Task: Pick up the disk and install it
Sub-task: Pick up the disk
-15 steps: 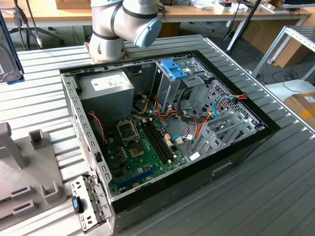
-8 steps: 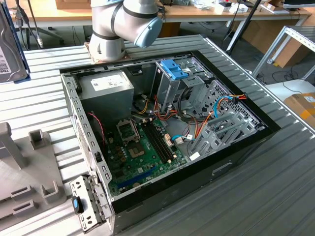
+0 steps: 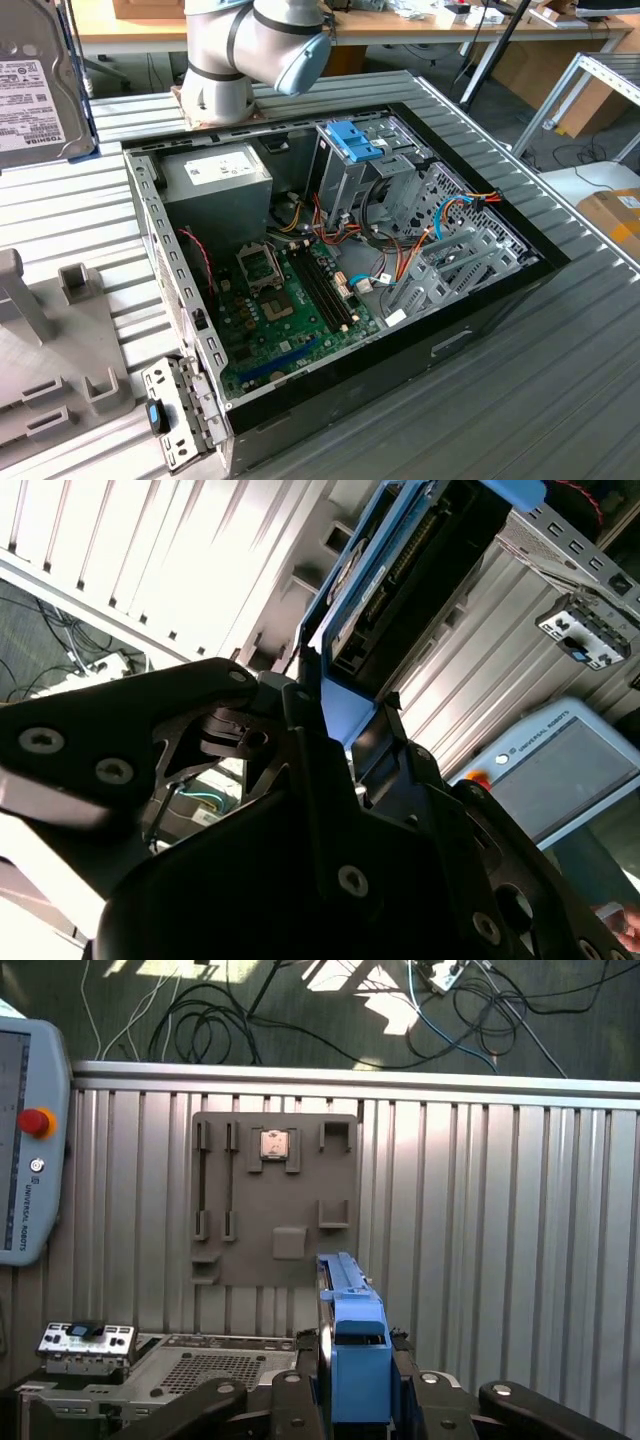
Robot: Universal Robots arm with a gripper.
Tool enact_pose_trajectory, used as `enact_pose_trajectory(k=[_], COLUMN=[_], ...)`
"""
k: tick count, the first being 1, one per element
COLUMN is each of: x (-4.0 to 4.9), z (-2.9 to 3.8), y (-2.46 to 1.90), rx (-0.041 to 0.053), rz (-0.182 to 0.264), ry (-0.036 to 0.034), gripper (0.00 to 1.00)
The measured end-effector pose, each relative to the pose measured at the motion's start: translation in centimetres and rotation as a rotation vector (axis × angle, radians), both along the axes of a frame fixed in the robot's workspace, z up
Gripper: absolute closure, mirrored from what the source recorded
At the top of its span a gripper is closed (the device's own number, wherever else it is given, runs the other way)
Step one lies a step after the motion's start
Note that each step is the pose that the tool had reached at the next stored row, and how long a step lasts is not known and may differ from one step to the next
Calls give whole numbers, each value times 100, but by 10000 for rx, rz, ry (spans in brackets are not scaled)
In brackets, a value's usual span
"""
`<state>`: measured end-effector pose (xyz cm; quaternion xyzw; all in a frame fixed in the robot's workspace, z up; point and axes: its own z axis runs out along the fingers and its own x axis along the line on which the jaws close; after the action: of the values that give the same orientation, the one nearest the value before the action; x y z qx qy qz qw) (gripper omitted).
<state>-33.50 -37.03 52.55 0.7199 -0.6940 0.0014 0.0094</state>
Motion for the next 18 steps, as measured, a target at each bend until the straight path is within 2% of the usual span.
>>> enact_pose_trajectory(k=[4, 9, 16, 18], x=[143, 271, 290, 341], z=[0, 0, 0, 0], y=[0, 0, 0, 0], rx=[0, 0, 1, 0], rz=[0, 1, 0, 1], ry=[-1, 0, 0, 0], gripper=[64, 64, 64, 64])
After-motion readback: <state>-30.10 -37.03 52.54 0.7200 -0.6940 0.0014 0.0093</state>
